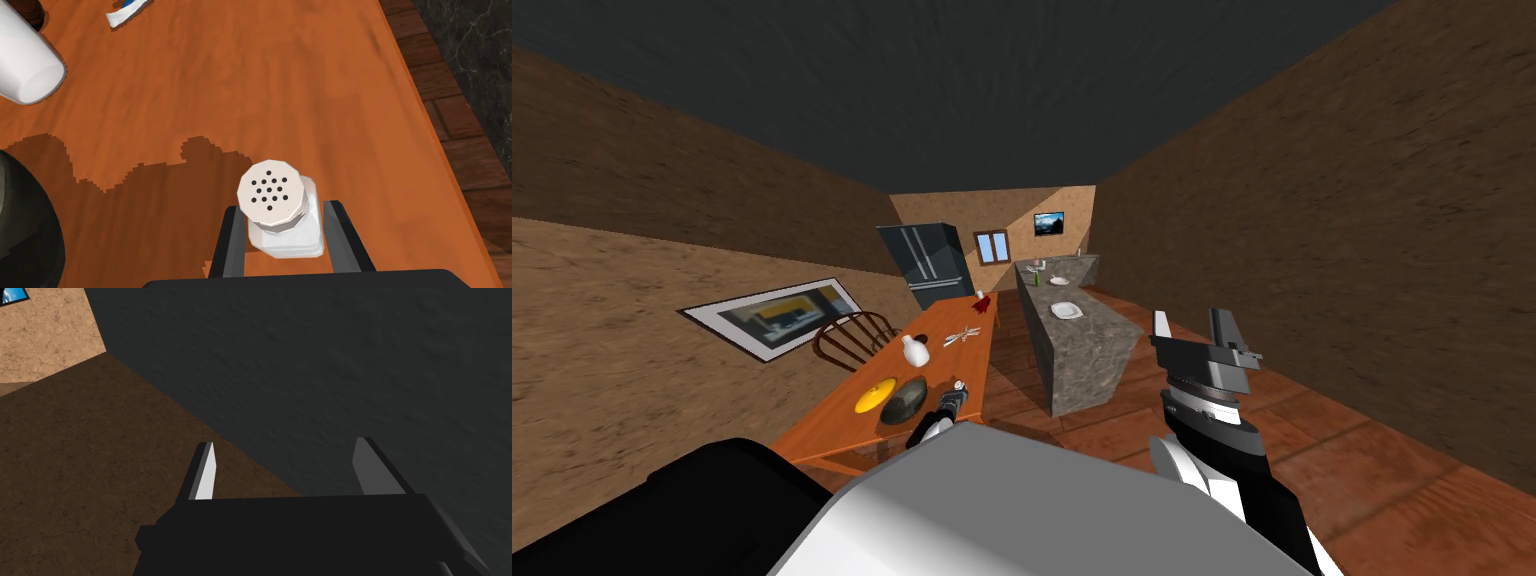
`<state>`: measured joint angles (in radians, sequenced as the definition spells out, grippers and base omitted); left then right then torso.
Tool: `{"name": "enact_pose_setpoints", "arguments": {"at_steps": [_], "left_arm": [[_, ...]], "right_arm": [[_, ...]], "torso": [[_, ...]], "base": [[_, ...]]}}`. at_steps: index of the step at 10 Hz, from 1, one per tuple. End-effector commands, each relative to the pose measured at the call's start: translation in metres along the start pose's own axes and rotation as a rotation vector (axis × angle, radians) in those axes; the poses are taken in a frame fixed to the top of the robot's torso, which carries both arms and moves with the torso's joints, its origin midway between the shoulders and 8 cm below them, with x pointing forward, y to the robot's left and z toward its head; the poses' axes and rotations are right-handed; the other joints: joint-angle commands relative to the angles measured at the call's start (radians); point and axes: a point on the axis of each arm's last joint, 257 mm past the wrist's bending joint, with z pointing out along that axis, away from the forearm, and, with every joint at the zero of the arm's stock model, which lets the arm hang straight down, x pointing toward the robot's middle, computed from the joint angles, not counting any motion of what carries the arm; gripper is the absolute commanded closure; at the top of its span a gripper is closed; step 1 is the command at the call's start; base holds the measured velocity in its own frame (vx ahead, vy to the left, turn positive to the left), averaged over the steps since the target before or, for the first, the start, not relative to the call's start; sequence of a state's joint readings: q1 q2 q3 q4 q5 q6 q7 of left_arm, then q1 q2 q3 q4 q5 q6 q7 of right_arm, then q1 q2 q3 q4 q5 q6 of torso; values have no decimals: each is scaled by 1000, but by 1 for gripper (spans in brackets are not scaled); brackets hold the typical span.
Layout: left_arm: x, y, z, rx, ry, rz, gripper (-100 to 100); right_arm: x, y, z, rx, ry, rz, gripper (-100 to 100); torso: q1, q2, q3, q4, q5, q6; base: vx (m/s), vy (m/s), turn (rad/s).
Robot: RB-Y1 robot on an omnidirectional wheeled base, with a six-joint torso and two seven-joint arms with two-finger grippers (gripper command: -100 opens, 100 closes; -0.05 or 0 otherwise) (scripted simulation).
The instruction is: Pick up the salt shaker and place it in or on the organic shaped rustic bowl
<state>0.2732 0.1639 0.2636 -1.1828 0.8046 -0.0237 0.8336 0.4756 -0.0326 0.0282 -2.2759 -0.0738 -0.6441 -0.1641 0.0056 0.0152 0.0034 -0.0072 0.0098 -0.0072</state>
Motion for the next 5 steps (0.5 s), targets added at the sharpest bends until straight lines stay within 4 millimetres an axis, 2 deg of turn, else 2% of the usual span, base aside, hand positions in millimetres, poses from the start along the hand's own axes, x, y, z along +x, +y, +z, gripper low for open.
{"name": "enact_pose_setpoints", "arguments": {"at_steps": [1,5], "left_arm": [[-13,-1,-3,16,-10,-16,100],[-27,2,-8,60,3,-55,100]], "right_arm": [[0,0,0,0,0,0,0],[0,0,0,0,0,0,0]], "torso": [[0,0,0,0,0,0],[3,3,-3,-9,10,-6]], "base": [[-185,-44,-8],[-194,-60,-4]]}}
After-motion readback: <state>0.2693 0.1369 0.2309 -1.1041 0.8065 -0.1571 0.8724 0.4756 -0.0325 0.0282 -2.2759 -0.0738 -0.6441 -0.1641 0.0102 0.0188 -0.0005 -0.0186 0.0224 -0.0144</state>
